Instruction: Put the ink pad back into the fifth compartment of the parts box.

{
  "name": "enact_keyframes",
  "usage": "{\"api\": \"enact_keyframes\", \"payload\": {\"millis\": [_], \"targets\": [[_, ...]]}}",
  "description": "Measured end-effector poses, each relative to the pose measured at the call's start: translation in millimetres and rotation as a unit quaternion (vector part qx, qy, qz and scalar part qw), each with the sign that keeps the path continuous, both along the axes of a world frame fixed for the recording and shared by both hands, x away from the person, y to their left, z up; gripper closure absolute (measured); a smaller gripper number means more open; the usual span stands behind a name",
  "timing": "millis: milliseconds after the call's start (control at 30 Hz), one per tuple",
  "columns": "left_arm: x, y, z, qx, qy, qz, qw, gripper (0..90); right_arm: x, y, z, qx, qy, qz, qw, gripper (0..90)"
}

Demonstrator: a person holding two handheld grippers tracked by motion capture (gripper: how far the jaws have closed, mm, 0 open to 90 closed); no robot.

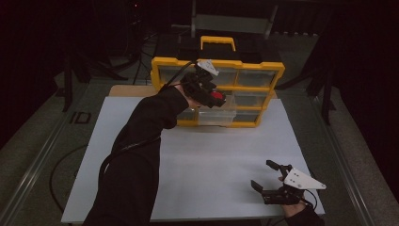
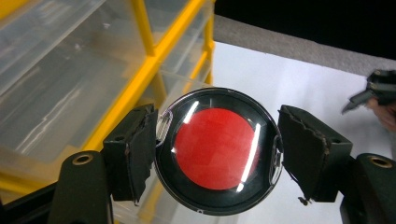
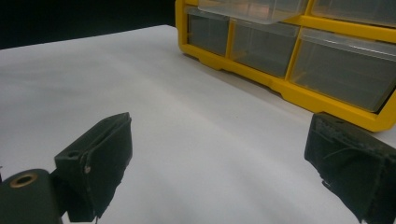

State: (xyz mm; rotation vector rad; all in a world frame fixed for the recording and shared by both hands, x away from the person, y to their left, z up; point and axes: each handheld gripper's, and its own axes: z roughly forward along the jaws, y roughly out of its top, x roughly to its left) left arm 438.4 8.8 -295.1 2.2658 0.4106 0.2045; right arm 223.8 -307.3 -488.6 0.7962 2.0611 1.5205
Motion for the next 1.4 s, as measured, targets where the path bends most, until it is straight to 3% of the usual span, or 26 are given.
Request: {"api": "enact_keyframes", "payload": {"millis": [300,567,767,867,967,1200,1400], "targets": [[12.0,3.5,-11.7,-0.020,0.017,0.017,0.9995,30.7,0.0,-0.8,-0.2,-0.001,0.000,0.001,1.0000,7.6],[19.0,-1.9,-28.8,0.000,0.034,0.028,0.9990,30.7,-0.2,-1.4,-0.4,0.000,0.001,0.000,1.0000,7.6],[21.5,-3.5,-30.9,0.006,0.043,0.033,0.9985,30.6,0.3,-2.2,-1.0,0.001,0.002,0.001,1.0000,7.6],[21.8,-3.2,-30.5,0.004,0.043,0.034,0.9985,30.5,0.4,-2.2,-1.2,0.000,0.003,0.001,1.0000,7.6],[21.5,-1.3,-30.3,-0.015,0.044,0.046,0.9979,29.7,-0.2,-1.9,-0.8,0.002,0.004,0.001,1.0000,7.6],[21.8,-0.7,-26.8,-0.024,0.066,0.048,0.9964,3.7,-0.5,-1.8,-0.5,0.001,0.004,0.000,1.0000,7.6],[16.5,-2.9,-26.3,-0.024,0.067,0.029,0.9971,0.0,-0.6,-1.8,-0.4,0.000,0.004,0.000,1.0000,7.6]]}}
